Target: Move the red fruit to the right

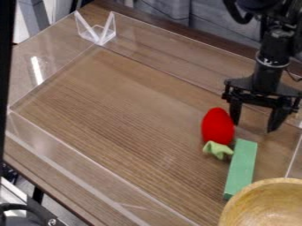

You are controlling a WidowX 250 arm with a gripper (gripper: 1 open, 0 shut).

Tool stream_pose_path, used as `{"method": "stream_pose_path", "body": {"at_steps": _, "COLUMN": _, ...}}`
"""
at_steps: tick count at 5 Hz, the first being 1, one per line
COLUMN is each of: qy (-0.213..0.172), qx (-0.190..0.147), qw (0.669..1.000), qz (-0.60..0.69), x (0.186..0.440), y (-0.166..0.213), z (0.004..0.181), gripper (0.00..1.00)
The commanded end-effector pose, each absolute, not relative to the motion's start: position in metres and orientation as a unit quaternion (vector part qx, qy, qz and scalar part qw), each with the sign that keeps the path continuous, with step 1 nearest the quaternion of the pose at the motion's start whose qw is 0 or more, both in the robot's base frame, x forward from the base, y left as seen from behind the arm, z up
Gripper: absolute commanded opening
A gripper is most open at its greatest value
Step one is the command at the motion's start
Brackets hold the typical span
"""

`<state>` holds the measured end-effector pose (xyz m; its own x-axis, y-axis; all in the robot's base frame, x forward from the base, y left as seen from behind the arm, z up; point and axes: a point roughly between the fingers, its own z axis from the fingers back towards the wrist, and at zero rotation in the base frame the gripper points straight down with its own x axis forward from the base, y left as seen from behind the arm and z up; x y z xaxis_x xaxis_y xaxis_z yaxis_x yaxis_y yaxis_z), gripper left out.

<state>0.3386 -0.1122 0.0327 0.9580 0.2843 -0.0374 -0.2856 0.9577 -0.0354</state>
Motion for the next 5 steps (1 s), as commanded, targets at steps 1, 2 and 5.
{"method": "stream_pose_path", "body": {"at_steps": 1, "qy": -0.022, "qx": -0.034, "qw": 0.991, "qz": 0.129, "x": 0.346, "y": -0.108, "z": 0.065, "gripper": 1.0}}
{"method": "stream_pose_path", "body": {"at_steps": 2, "qy": -0.019, "qx": -0.031, "qw": 0.993, "qz": 0.114, "x": 0.345, "y": -0.105, "z": 0.066, "gripper": 1.0}}
{"method": "stream_pose_path", "body": {"at_steps": 5, "qy": -0.006, "qx": -0.024, "qw": 0.999, "qz": 0.039, "x": 0.357, "y": -0.074, "z": 0.052, "gripper": 1.0}}
